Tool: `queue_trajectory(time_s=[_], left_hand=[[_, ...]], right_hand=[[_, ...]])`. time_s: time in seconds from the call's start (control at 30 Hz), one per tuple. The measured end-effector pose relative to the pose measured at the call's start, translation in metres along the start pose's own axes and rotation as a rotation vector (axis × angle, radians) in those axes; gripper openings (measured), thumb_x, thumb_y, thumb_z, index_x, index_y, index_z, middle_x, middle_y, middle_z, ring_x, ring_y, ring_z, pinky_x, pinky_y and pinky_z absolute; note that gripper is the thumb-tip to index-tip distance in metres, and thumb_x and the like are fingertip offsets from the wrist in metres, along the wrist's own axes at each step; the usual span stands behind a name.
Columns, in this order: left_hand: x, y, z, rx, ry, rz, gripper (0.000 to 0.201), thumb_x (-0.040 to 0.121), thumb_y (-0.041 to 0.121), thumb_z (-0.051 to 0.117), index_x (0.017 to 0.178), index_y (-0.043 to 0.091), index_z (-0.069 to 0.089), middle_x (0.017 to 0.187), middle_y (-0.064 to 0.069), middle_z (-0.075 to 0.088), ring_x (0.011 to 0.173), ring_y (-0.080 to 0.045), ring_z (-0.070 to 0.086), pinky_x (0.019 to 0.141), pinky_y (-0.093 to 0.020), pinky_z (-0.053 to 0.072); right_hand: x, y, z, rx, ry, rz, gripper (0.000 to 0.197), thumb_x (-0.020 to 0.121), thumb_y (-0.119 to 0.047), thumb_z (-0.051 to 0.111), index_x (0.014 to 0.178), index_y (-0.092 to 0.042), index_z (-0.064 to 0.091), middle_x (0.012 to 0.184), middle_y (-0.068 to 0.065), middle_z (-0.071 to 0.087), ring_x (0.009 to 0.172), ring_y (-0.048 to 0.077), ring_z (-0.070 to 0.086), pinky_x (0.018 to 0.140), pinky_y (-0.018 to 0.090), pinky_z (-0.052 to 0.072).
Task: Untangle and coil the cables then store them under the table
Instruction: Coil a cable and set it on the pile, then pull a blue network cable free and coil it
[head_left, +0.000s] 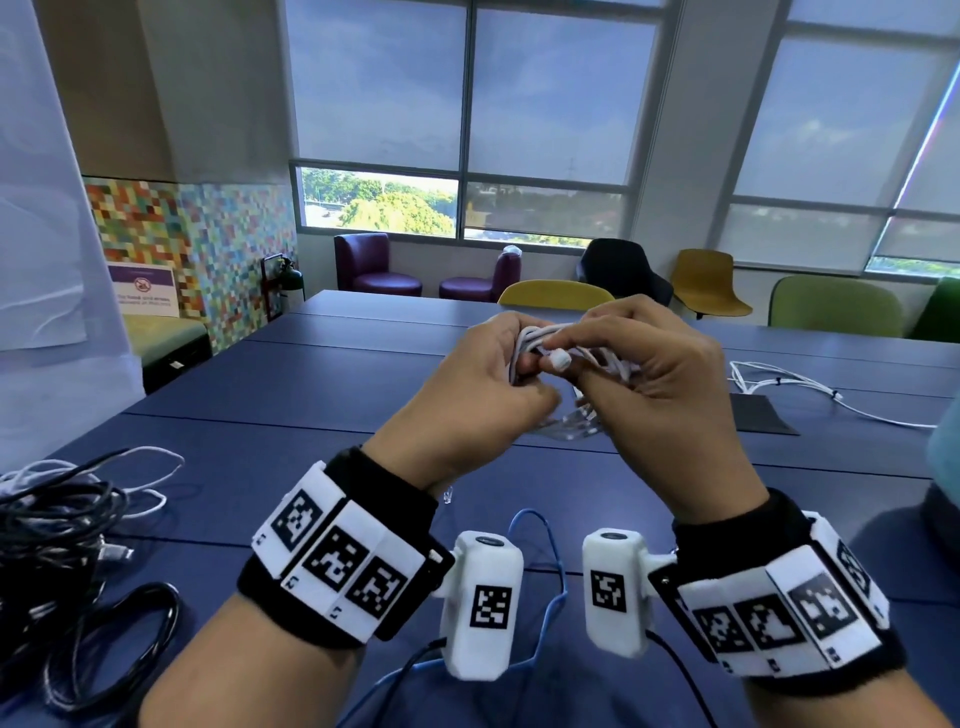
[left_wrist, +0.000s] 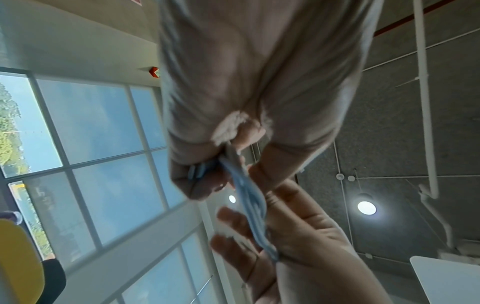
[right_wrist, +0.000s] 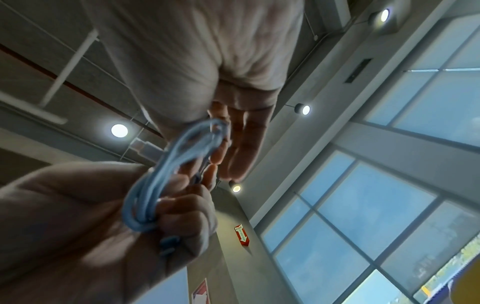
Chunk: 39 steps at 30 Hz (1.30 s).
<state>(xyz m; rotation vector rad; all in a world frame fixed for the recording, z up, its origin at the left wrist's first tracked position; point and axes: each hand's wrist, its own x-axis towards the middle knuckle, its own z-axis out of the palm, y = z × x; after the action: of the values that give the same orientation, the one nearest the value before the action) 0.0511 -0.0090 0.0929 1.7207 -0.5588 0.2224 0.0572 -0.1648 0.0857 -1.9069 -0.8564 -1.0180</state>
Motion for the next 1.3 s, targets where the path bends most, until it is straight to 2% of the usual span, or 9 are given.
queue_trajectory(time_s=[0.1, 0.2, 0.47, 0.67, 0.83, 0.93, 1.0, 1.1, 1.3], left_hand=[[0.002, 0.005, -0.003, -0.198, 0.084, -0.051, 0.03, 0.077, 0.011, 0.052, 0.103, 0.009, 0.065, 0.073, -0.004, 0.056, 0.062, -0.012, 0.047, 0.066, -0.034, 0.04], [-0.001, 0.009, -0.013, -0.293, 0.114, -0.05, 0.02, 0.093, 0.004, 0.048, 0.101, 0.003, 0.065, 0.073, -0.01, 0.053, 0.062, -0.016, 0.049, 0.064, -0.032, 0.045], [-0.051, 0.012, -0.064, 0.021, 0.226, -0.069, 0.01, 0.085, 0.009, 0.071, 0.094, 0.01, 0.071, 0.078, -0.01, 0.075, 0.064, -0.014, 0.061, 0.062, -0.027, 0.048], [-0.093, 0.008, -0.118, 0.217, 0.374, -0.153, 0.009, 0.081, 0.006, 0.075, 0.083, 0.006, 0.067, 0.071, -0.014, 0.074, 0.058, -0.02, 0.062, 0.056, -0.028, 0.052], [-0.135, -0.018, -0.171, 0.487, 0.547, -0.268, 0.01, 0.076, 0.005, 0.079, 0.076, 0.009, 0.07, 0.063, -0.014, 0.07, 0.046, -0.015, 0.058, 0.051, -0.026, 0.05], [-0.162, -0.036, -0.202, 0.667, 0.632, -0.367, 0.015, 0.071, 0.013, 0.084, 0.069, 0.016, 0.069, 0.057, -0.006, 0.068, 0.047, -0.015, 0.061, 0.057, -0.031, 0.054], [-0.173, -0.047, -0.214, 0.771, 0.649, -0.431, 0.017, 0.069, 0.019, 0.086, 0.069, 0.017, 0.068, 0.059, -0.001, 0.067, 0.055, -0.015, 0.064, 0.062, -0.032, 0.054], [-0.184, -0.058, -0.225, 0.874, 0.64, -0.499, 0.022, 0.069, 0.024, 0.086, 0.07, 0.018, 0.065, 0.063, 0.003, 0.065, 0.067, -0.019, 0.067, 0.066, -0.03, 0.052], [-0.174, -0.065, -0.227, 1.042, 0.542, -0.573, 0.021, 0.07, 0.027, 0.084, 0.074, 0.014, 0.069, 0.069, 0.0, 0.066, 0.077, -0.02, 0.065, 0.071, -0.029, 0.05]], right_hand=[[0.001, -0.002, 0.002, 0.08, -0.022, 0.017, 0.01, 0.093, -0.015, 0.066, 0.102, -0.017, 0.069, 0.097, -0.002, 0.065, 0.089, 0.019, 0.066, 0.069, 0.041, 0.056], [0.0, -0.011, 0.005, 0.212, -0.042, 0.029, 0.008, 0.097, -0.014, 0.06, 0.105, -0.013, 0.061, 0.098, 0.002, 0.066, 0.087, 0.022, 0.069, 0.073, 0.04, 0.056], [-0.004, -0.036, 0.017, 0.49, -0.23, 0.365, 0.016, 0.089, 0.005, 0.062, 0.094, -0.007, 0.07, 0.084, 0.021, 0.067, 0.068, 0.026, 0.064, 0.059, 0.025, 0.053], [-0.001, -0.062, 0.08, 0.653, -0.44, 0.565, 0.013, 0.087, 0.004, 0.067, 0.098, 0.001, 0.073, 0.072, 0.012, 0.065, 0.058, 0.012, 0.06, 0.056, 0.021, 0.053], [-0.001, -0.082, 0.133, 0.69, -0.628, 0.635, 0.025, 0.088, 0.013, 0.058, 0.105, -0.001, 0.07, 0.076, 0.015, 0.062, 0.069, 0.025, 0.061, 0.072, 0.036, 0.062], [-0.009, -0.081, 0.157, 0.471, -0.765, 0.558, 0.025, 0.087, 0.003, 0.063, 0.105, -0.012, 0.072, 0.078, 0.01, 0.067, 0.071, 0.026, 0.063, 0.081, 0.038, 0.061], [-0.014, -0.073, 0.165, 0.108, -0.831, 0.377, 0.021, 0.085, -0.015, 0.071, 0.105, -0.023, 0.073, 0.093, 0.005, 0.069, 0.082, 0.019, 0.065, 0.084, 0.028, 0.054], [-0.02, -0.065, 0.171, -0.269, -0.774, 0.213, 0.03, 0.082, -0.03, 0.071, 0.112, -0.025, 0.067, 0.111, 0.006, 0.058, 0.106, 0.025, 0.053, 0.094, 0.033, 0.044], [-0.024, -0.044, 0.169, -0.525, -0.91, 0.447, 0.046, 0.09, -0.032, 0.062, 0.125, -0.007, 0.046, 0.125, 0.018, 0.055, 0.113, 0.036, 0.055, 0.093, 0.039, 0.047]])
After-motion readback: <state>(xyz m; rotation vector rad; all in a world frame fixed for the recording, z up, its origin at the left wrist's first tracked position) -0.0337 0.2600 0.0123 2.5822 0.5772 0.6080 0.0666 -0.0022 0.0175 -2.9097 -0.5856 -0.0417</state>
